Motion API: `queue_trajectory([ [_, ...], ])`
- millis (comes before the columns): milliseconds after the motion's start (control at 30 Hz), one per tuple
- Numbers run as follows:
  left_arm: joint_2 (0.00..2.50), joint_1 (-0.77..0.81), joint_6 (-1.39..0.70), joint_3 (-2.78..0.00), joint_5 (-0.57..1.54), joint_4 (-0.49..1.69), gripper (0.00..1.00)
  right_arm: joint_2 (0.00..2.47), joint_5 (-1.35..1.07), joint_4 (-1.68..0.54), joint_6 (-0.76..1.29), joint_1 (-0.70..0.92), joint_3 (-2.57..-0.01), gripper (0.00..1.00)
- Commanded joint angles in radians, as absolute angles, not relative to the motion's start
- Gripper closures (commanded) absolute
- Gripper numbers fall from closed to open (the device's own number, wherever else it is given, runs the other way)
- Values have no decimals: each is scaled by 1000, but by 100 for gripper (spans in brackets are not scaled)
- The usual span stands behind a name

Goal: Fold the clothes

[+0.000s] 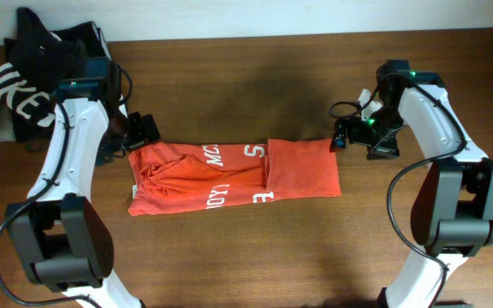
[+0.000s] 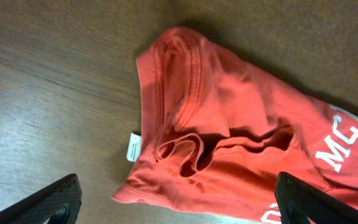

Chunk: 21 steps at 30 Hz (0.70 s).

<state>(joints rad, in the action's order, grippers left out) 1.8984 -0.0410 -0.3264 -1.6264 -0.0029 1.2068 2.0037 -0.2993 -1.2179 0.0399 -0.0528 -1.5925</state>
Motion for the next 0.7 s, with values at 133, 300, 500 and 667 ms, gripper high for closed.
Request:
queue_trajectory([
  [133,1915,-20,-325,-1618,4,1189,1,2003,-531,-1183,-81,70,-1603,3],
  [300,1917,-20,-325,-1618,5,1182,1,2003,-434,-1119,55,223,-1603,1],
  [500,1917,-20,-325,-1618,5,1187,1,2020,-145,-1044,354,469,-1603,1],
  [667,1917,-20,-325,-1618,4,1204,1,2098,-35,-1047,483,543,-1603,4],
])
